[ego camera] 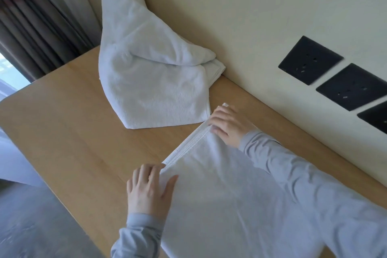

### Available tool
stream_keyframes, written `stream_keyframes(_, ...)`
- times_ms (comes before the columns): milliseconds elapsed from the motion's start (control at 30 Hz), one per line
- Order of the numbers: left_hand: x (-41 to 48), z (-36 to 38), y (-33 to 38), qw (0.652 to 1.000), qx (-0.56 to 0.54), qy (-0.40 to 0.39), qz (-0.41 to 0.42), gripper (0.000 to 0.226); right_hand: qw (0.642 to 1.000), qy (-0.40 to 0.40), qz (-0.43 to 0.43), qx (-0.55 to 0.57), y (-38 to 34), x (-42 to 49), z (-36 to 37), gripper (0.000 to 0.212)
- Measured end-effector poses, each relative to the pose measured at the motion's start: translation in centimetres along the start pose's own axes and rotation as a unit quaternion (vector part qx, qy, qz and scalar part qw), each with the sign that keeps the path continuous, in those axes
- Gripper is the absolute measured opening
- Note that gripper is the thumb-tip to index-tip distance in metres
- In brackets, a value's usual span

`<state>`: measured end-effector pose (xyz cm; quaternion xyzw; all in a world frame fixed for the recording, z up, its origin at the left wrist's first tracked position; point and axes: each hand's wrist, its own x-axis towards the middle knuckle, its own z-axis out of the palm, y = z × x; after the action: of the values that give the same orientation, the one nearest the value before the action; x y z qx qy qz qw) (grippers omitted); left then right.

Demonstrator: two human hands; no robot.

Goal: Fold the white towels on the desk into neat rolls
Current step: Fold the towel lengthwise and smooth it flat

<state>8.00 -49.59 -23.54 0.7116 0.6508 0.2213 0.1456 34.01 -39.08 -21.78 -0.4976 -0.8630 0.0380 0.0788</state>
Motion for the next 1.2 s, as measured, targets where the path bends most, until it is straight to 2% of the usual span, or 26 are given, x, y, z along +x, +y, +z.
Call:
stream_keyframes(67, 0.6, 0.9, -0.2, 1.0, 0.005, -0.01, 0.013, 0.058, 0.999, -0.054, 0.0, 0.003, -0.1, 0.0, 0.5, 0.02)
stream_keyframes(100, 0.7, 1.1, -0.5, 1.0, -0.005, -0.009, 0.013, 0.062, 0.998, -0.055, -0.002, 0.002, -0.2, 0.1, 0.7, 0.021)
stream_keyframes(167, 0.7, 1.7, -1.2, 0.999, -0.038, -0.003, 0.008, 0.074, 0.999, -0.037, -0.019, -0.003, -0.4, 0.4, 0.7, 0.019)
stream_keyframes(333, 0.8, 2.1, -1.9, 0.996, -0.087, 0.012, -0.007, 0.079, 0.997, -0.015, -0.072, 0.009, -0.8, 0.8, 0.5, 0.018)
stream_keyframes(500, 1.2, 1.8, -2.2, 0.996, -0.081, 0.006, 0.042, 0.073, 0.994, 0.002, -0.106, -0.028, -1.1, 1.2, 0.5, 0.019)
stream_keyframes(600, 0.9, 1.3, -2.3, 0.996, -0.068, -0.023, 0.053, 0.063, 0.995, 0.012, -0.093, -0.025, -1.3, 1.3, 0.3, 0.017)
stream_keyframes(767, 1.3, 1.3, -2.8, 0.989, -0.124, -0.067, -0.05, 0.038, 0.998, -0.006, -0.063, -0.008, -1.8, 2.6, 0.0, 0.023)
stream_keyframes(833, 1.6, 1.2, -2.9, 0.985, -0.145, -0.077, -0.058, 0.03, 0.999, -0.023, -0.046, -0.007, -1.8, 3.1, 0.3, 0.024)
stream_keyframes(900, 1.7, 1.0, -2.9, 0.986, -0.141, -0.083, -0.03, 0.036, 0.999, -0.047, -0.024, -0.013, -1.5, 3.3, 0.9, 0.023)
stream_keyframes(1000, 1.5, 0.6, -3.5, 0.994, -0.066, -0.087, -0.02, 0.054, 0.995, -0.094, 0.031, -0.01, -1.0, 3.4, 1.7, 0.032)
stream_keyframes(1067, 1.5, 0.3, -3.9, 0.994, -0.04, -0.095, -0.037, 0.056, 0.996, -0.083, 0.037, -0.006, -1.1, 3.3, 1.5, 0.035)
stream_keyframes(1167, 1.3, 0.1, -4.4, 0.997, -0.033, -0.071, -0.003, 0.044, 1.0, -0.023, 0.01, -0.008, -1.3, 3.0, 1.4, 0.035)
stream_keyframes(1200, 1.4, 0.1, -4.4, 0.997, -0.035, -0.073, -0.011, 0.05, 1.0, -0.009, 0.005, -0.012, -1.3, 3.1, 1.4, 0.035)
